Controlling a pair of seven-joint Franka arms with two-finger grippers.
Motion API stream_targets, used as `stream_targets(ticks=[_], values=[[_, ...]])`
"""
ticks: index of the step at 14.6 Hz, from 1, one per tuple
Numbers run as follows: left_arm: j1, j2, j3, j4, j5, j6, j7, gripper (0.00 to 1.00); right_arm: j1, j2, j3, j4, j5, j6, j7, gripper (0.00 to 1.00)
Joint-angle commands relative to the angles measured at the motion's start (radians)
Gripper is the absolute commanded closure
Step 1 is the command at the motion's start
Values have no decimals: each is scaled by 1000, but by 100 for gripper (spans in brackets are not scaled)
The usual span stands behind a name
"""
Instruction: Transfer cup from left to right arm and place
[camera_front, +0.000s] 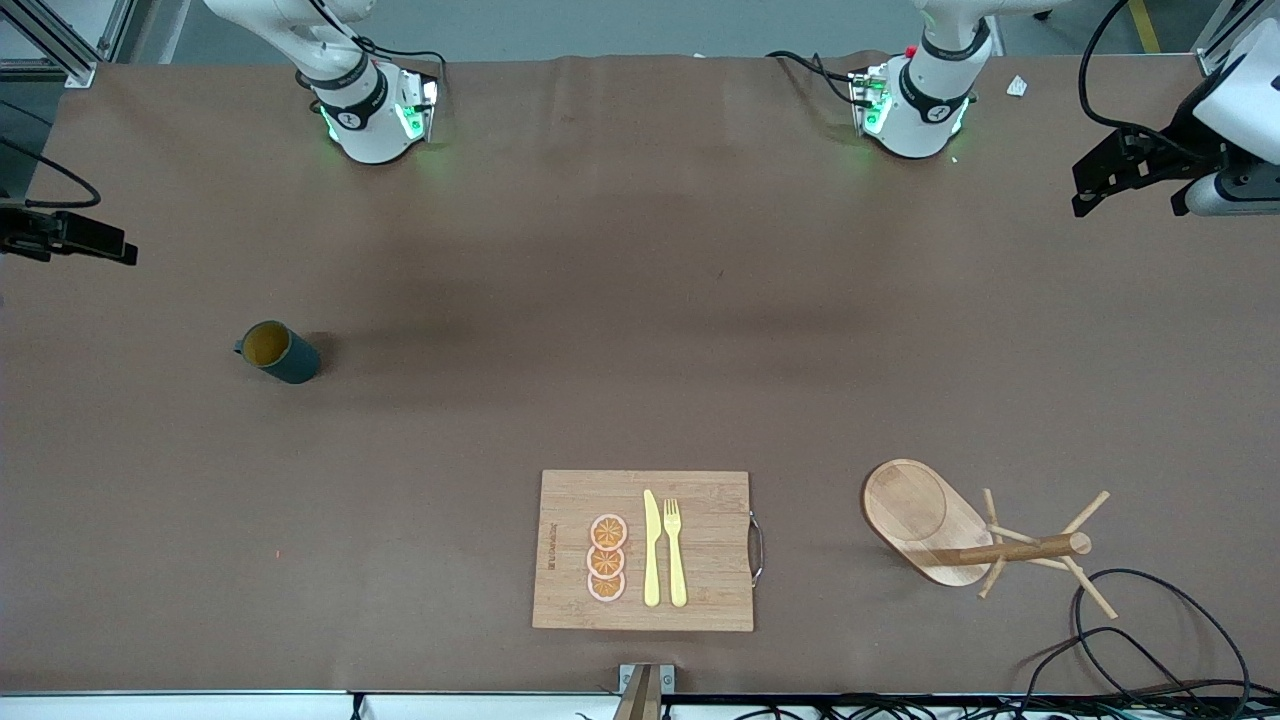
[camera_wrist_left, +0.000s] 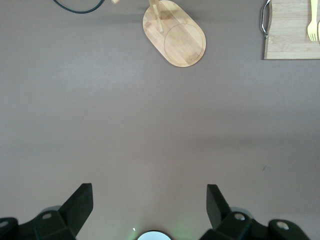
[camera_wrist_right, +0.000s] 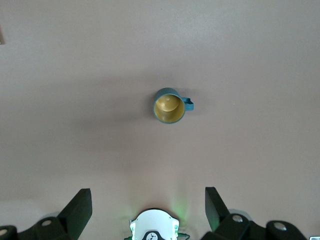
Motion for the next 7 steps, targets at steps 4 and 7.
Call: stream_targets(ticks=[4, 7], values=[[3, -3, 4, 17, -1, -18, 23, 0, 0, -96, 0, -88, -2, 17, 19, 0], [1, -2, 4, 17, 0, -18, 21, 0, -3, -130, -1, -92, -3, 30, 19, 0]])
